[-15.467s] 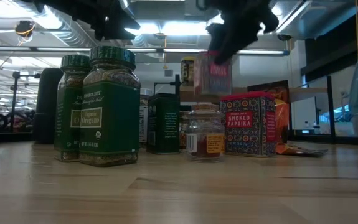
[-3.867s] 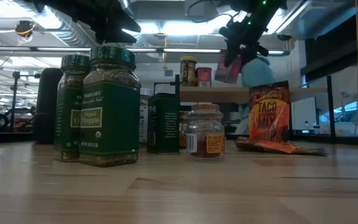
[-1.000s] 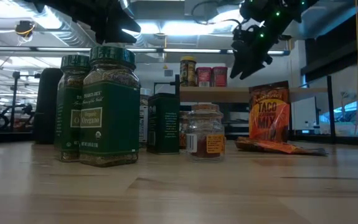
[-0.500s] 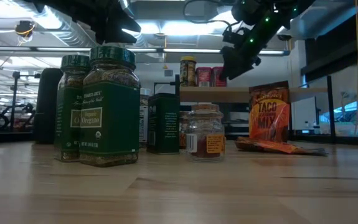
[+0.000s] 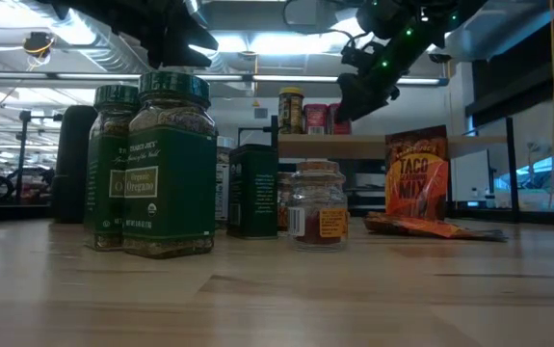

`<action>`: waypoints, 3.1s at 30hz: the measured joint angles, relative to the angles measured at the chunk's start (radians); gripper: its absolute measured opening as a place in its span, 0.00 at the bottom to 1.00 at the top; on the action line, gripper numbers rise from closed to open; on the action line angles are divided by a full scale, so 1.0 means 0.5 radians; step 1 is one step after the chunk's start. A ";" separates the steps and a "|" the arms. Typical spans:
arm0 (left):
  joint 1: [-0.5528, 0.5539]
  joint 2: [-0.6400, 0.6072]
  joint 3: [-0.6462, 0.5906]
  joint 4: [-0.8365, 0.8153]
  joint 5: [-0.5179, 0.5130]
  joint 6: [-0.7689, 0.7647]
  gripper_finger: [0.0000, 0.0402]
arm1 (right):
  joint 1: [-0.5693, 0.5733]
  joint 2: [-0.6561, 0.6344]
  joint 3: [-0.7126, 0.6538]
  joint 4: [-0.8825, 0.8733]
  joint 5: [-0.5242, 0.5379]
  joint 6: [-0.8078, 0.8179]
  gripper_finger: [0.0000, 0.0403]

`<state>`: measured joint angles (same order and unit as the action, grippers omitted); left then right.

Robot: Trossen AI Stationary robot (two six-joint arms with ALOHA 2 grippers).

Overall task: Shelf spices
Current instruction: Put the red seasoning can on the shelf

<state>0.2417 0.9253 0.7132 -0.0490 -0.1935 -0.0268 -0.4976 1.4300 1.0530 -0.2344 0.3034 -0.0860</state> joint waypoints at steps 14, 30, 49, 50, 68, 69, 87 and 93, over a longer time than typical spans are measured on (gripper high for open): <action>0.001 0.000 0.000 -0.001 0.000 0.001 0.72 | 0.000 0.000 -0.001 0.026 0.038 -0.066 0.77; 0.000 0.000 0.000 0.000 0.000 0.001 0.72 | -0.001 0.001 -0.001 0.106 0.000 -0.089 0.77; 0.000 0.000 0.000 -0.001 0.000 0.001 0.72 | 0.002 -0.060 -0.001 0.085 -0.018 -0.043 0.77; 0.001 0.000 0.000 -0.002 0.001 0.001 0.72 | 0.002 -0.074 -0.001 0.081 -0.019 -0.037 0.77; 0.000 0.000 0.000 -0.001 0.000 0.001 0.72 | 0.002 -0.310 -0.001 -0.074 -0.062 -0.016 0.77; 0.000 0.000 0.000 -0.001 0.001 0.001 0.72 | 0.002 -0.354 -0.001 -0.119 -0.060 -0.016 0.77; 0.000 0.001 0.001 0.001 0.001 -0.001 0.72 | -0.318 -0.425 -0.487 0.282 -0.021 -0.101 0.77; 0.001 0.001 0.001 0.001 0.000 0.000 0.72 | -0.369 -0.319 -0.595 0.574 -0.160 -0.085 0.77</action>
<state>0.2420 0.9257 0.7136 -0.0486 -0.1933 -0.0269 -0.6823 1.2707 0.7554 0.0527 0.2234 -0.1285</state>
